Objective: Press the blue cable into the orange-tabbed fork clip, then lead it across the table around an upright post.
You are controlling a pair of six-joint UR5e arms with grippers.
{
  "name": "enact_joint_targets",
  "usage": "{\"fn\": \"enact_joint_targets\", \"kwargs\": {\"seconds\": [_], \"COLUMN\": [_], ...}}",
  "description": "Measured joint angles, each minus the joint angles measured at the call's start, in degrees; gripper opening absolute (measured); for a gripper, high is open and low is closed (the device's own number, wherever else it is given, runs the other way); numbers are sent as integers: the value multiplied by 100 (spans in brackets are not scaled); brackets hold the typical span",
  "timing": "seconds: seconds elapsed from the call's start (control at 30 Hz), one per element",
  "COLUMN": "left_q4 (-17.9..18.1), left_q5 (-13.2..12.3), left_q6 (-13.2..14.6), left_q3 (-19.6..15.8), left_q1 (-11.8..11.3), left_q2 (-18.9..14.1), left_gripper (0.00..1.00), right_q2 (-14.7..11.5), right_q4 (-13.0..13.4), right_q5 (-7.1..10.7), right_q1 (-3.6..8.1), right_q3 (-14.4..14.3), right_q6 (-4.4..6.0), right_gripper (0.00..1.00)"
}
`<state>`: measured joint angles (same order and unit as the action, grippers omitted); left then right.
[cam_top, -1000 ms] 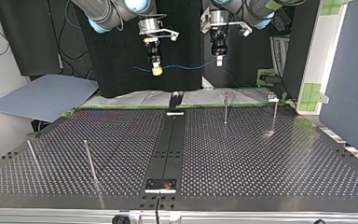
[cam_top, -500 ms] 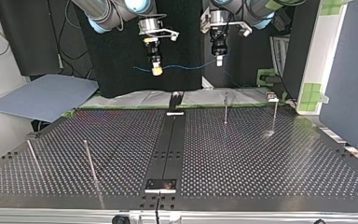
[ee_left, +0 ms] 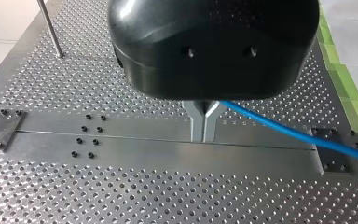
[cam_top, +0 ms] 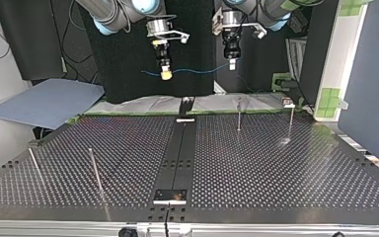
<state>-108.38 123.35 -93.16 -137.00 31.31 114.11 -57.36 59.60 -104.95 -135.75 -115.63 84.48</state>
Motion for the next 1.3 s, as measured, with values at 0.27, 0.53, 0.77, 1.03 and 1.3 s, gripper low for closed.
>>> {"fn": "enact_joint_targets", "kwargs": {"seconds": [0.27, 0.53, 0.77, 1.03, 1.3], "left_q4": [-2, 0, 0, 0, 251], "left_q5": [2, 0, 0, 0, -33], "left_q6": [-1, 8, 9, 9, -56], "left_q3": [-7, -8, -9, -9, -257], "left_q1": [11, 17, 18, 18, -121], "left_q2": [0, 0, 0, 0, 250], "left_gripper": [0, 0, 0, 0, 0], "right_q2": [0, 206, 295, 298, 298], "right_q4": [14, -13, -17, -17, -18], "right_q5": [0, 0, 0, 0, 0], "right_q1": [-7, -96, -105, -105, -106], "right_q3": [0, 32, 35, 35, 35], "right_q6": [1, -8, -9, -9, -8], "right_gripper": [0, 0, 0, 0, 0]}}
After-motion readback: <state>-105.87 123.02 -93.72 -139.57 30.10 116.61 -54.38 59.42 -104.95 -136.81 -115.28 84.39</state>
